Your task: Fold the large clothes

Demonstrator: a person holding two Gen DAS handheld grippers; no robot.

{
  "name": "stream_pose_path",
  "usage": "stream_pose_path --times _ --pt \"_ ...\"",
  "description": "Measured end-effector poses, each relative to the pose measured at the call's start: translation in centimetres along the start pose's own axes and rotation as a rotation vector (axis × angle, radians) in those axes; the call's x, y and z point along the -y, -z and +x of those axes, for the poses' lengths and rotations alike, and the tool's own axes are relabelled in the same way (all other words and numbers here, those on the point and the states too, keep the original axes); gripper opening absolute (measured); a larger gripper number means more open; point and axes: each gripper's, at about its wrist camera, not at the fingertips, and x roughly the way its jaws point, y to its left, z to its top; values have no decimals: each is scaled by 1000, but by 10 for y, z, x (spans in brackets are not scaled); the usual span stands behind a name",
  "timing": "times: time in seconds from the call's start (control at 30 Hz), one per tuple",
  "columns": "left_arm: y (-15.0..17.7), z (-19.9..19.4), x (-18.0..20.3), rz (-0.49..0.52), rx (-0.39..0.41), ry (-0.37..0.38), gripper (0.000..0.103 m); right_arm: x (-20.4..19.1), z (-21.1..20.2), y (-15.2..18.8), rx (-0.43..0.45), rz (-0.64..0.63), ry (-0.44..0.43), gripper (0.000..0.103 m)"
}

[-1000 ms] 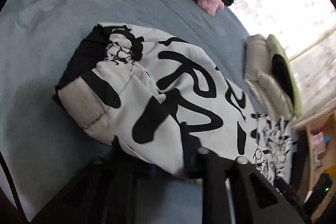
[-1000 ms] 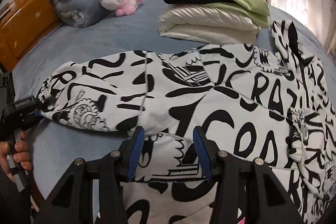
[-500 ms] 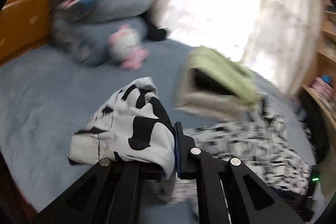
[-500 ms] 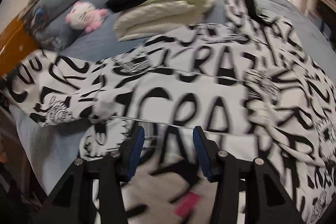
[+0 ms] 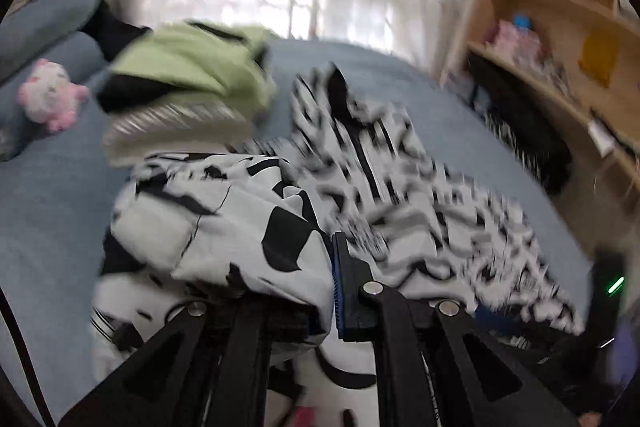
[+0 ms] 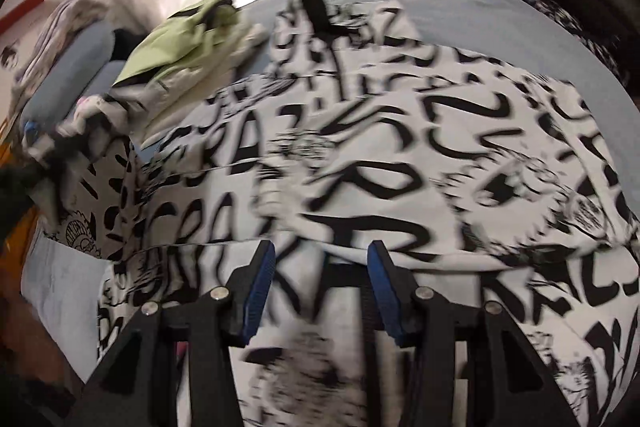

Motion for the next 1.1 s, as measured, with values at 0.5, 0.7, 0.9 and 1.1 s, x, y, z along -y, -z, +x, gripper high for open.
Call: stream_pose_path --times 0.5,0.7,0.9,1.1 --pt "67 22 23 -9 -209 126 66 39 1 9 4 54 -78 48" --pt "74 -29 -14 -94 -148 78 69 10 0 10 -3 -22 -140 49" --pt "94 -47 -53 -162 -182 -56 69 -38 1 12 -3 -147 -201 65" --pt "116 -49 -84 -233 -233 -101 69 -90 25 17 -46 -344 -161 65"
